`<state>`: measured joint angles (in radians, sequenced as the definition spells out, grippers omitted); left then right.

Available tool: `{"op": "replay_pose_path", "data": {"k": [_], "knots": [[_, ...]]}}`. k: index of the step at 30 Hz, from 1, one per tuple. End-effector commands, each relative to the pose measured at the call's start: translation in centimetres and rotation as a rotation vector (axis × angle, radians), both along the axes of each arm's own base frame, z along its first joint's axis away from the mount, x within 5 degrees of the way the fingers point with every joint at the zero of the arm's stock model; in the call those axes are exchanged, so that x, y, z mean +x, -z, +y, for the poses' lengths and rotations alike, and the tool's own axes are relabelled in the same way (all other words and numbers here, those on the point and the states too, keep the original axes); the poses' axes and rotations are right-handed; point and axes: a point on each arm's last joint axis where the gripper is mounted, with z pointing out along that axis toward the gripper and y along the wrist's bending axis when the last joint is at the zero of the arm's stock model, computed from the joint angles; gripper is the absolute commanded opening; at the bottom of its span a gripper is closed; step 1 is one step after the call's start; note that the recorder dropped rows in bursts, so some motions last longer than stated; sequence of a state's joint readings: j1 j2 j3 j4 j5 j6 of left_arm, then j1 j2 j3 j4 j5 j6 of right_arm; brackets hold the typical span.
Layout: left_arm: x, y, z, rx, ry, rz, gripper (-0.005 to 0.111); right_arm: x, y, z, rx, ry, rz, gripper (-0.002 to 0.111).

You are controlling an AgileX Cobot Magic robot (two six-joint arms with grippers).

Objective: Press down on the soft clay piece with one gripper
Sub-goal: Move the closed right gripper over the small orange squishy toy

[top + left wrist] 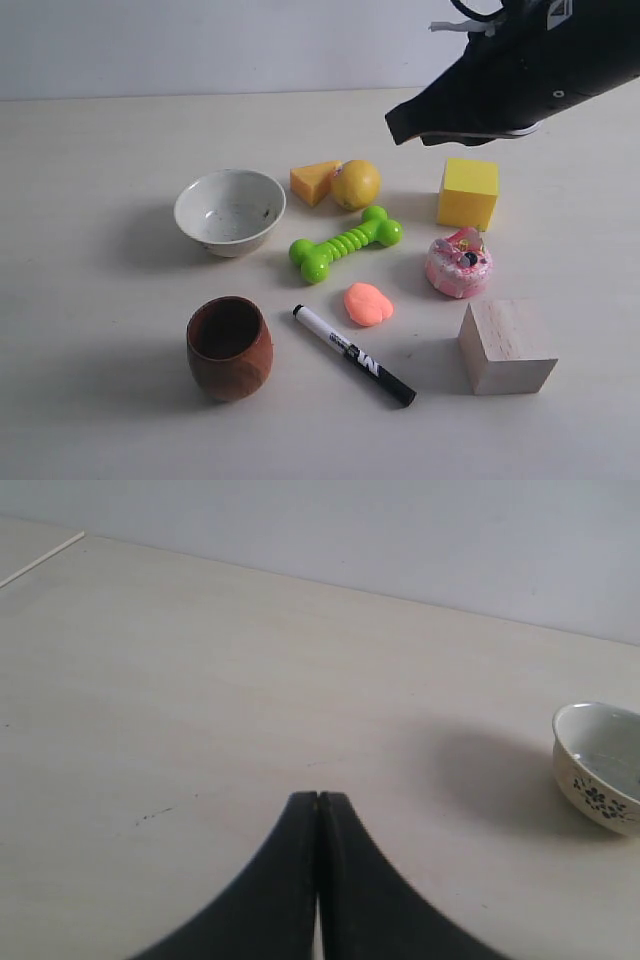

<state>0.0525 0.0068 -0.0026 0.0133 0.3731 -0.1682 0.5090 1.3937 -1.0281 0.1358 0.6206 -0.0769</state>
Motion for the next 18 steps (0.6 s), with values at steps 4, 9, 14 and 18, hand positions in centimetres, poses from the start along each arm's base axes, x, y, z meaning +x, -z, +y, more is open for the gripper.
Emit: {"op": "replay_pose_path", "data": {"k": [4,9,14,18], "knots": [[0.0,0.0,0.0,-0.003,0.006,-0.005,0.0,0.4,-0.9,0.2,0.049,0.022,-0.082,0.0],[0.0,0.0,0.0,-0.003,0.006,-0.005,0.0,0.8,-1.2,0.3,0.074,0.028,-0.129,0.0],[0.0,0.0,0.0,-0.003,0.006,-0.005,0.0,0.8,-1.1,0.5,0.126,0.074,-0.094,0.0],[0.0,0.0,0.0,-0.003,0.006,-0.005,0.0,1.7,-0.5,1.0,0.161,0.098,-0.104,0.0]]}}
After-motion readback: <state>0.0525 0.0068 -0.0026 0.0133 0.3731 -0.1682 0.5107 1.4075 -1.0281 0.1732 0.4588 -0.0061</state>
